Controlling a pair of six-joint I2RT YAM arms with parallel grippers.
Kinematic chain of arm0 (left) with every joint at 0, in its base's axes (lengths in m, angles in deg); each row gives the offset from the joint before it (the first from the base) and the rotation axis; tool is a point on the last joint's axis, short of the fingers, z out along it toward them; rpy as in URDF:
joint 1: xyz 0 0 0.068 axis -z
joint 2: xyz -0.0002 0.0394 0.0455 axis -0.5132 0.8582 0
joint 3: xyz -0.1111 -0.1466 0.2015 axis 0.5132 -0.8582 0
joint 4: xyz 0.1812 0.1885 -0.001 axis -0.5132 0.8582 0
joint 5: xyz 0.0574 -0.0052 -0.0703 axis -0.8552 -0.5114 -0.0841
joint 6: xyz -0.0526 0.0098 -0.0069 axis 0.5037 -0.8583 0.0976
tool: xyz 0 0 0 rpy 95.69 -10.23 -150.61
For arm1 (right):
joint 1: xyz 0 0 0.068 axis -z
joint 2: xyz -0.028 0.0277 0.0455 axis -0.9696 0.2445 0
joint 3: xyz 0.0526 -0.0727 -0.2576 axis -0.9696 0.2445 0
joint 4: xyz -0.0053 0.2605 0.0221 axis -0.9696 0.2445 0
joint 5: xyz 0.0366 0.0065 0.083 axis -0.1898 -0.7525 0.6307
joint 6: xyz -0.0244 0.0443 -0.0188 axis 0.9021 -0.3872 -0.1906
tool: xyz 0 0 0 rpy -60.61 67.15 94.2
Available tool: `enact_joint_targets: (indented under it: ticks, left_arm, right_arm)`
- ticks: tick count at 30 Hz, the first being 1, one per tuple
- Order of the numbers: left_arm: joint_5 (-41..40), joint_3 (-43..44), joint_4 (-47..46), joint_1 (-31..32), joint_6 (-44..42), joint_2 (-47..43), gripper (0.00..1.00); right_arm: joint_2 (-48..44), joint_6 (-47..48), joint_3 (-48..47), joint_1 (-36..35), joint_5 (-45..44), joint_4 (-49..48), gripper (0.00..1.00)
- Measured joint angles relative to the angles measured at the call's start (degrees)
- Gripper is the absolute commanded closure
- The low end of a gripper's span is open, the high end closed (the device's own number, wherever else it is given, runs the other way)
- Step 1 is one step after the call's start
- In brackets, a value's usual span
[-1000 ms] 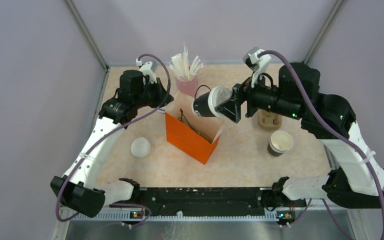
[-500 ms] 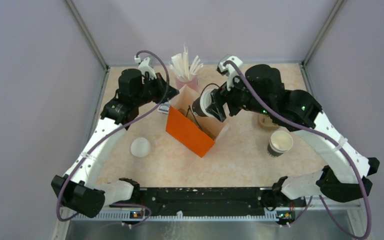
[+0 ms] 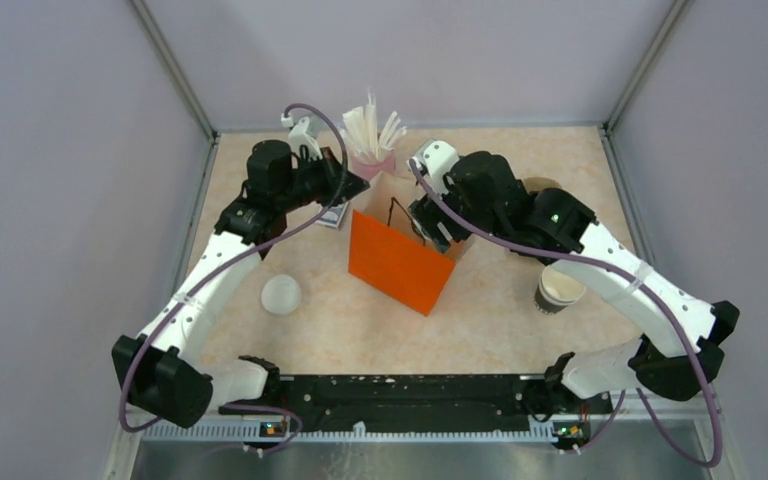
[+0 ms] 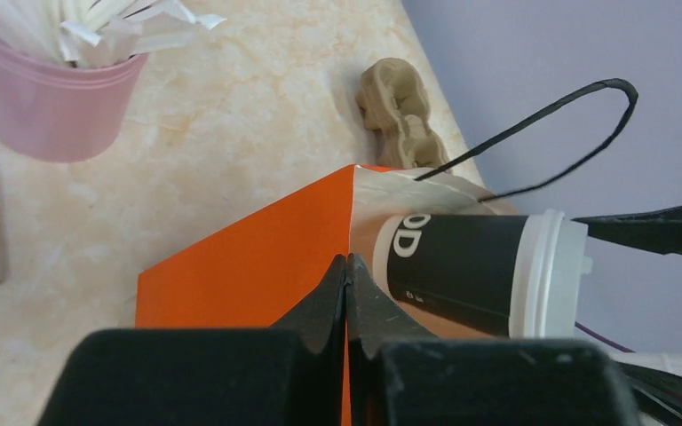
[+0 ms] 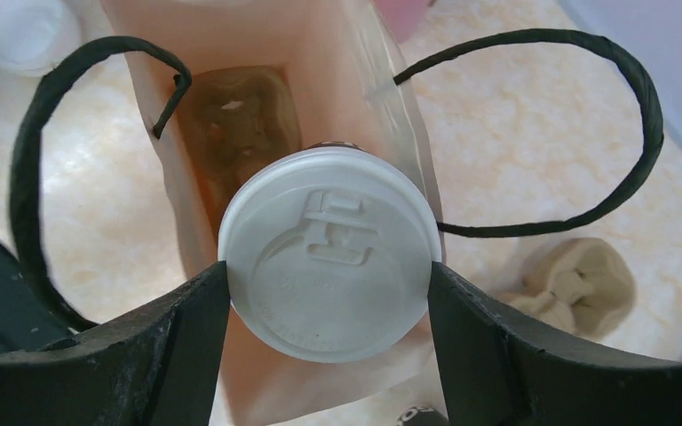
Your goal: Pack the takeout coffee
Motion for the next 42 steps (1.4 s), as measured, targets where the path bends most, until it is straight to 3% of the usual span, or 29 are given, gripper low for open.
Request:
enact_joint_targets:
  ticks: [4,9,14,21,30,35,42]
  left_arm:
    - [2.16,0.02,-4.96,0.00,1.29,2.12,0.98]
    - [2.47,0.28,-6.43,0.00,0.46,2.32,0.61]
    - [1.60,0.26,-1.90,0.00,-1.90,1.31,0.41]
    - [-3.91,2.19,11.58,0.00,-6.19,-2.56,0.32]
    - [-5.49,2.21,19.10,0.00,-9.99,-8.44,0.28]
    - [-4.44,1.46,19.28,0.00,-10.21,-9.75,0.26]
    - [0.50,1.64,16.37,0.00,-13.81,-3.67,0.24]
  right_arm:
    - [0.13,3.91,0.17,0.00,-6.14,-0.35,0.36]
    - [0.00,5.99,1.55,0.00,-6.64,-1.53,0.38]
    - [-1.70,5.95,8.46,-0.04,-0.87,-3.63,0.39]
    - [-3.52,5.99,12.02,-0.66,4.26,-3.96,0.40]
    - [-4.68,5.99,12.52,-5.88,4.48,-4.61,0.42]
    - [-4.46,6.71,12.52,-8.59,2.93,-4.92,0.42]
    - [-3.65,7.45,12.52,-10.97,2.19,-4.79,0.42]
